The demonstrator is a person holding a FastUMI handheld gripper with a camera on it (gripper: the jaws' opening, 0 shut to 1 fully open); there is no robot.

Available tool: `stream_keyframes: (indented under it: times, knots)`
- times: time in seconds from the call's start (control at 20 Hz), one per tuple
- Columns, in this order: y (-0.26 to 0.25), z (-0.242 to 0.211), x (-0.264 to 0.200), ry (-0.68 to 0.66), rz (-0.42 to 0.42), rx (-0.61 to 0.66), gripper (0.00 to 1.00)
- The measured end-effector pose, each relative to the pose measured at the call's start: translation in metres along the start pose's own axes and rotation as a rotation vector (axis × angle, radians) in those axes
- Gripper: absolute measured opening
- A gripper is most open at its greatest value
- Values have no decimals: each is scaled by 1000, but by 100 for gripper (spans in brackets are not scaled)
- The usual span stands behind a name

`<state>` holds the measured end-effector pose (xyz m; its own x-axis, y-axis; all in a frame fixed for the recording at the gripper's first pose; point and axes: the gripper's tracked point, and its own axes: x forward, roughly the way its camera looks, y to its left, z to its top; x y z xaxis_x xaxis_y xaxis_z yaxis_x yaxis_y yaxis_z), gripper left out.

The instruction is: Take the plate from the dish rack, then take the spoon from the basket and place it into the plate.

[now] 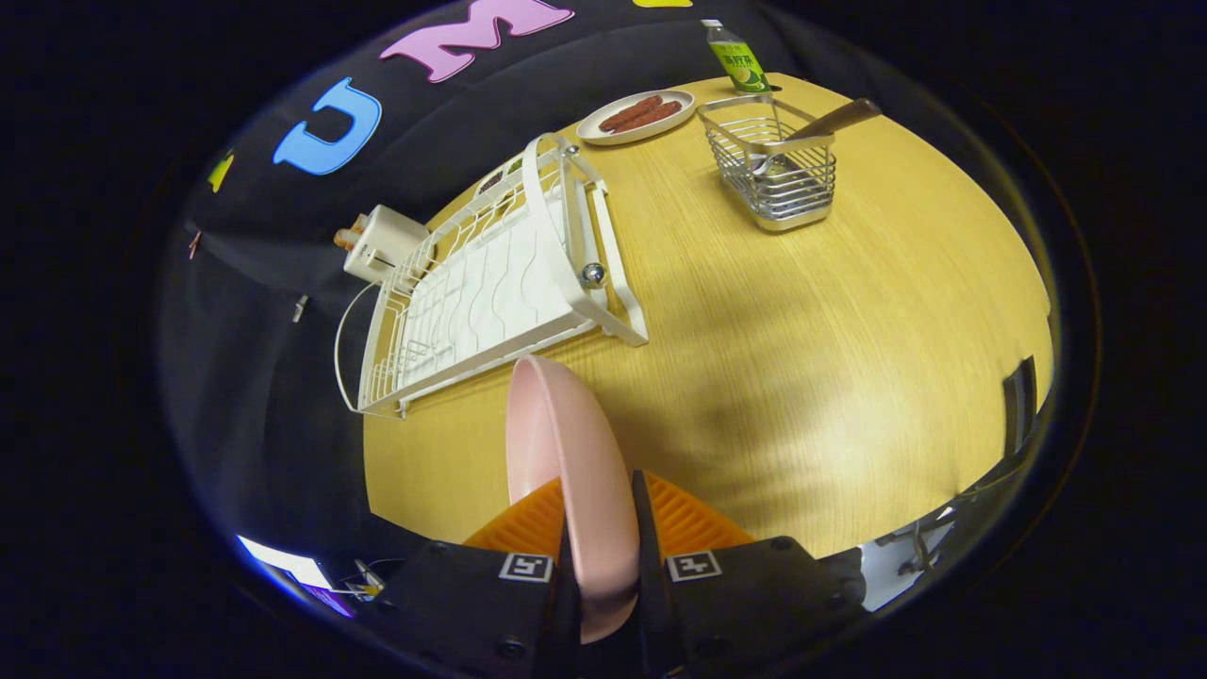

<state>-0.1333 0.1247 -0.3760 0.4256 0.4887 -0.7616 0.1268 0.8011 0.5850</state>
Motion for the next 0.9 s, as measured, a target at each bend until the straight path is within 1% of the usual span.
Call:
stream_keyframes:
  times: [0.1,0.25,0.5,0.55,0.6,0.65,0.75,0.85,0.9]
  knots:
    - [5,1,8,5,11,21,29]
    - [2,5,17,-7,-37,-6,33]
    - [-11,5,25,-11,-138,-83,54]
    - [-15,7,24,-14,-158,-101,56]
    - [-17,10,23,-21,-169,-115,54]
    - [-16,13,22,-31,-168,-117,54]
    - [-17,20,19,-48,-173,-120,67]
    - [-19,28,9,-74,-183,-147,73]
    - [-19,32,3,-91,-183,-166,81]
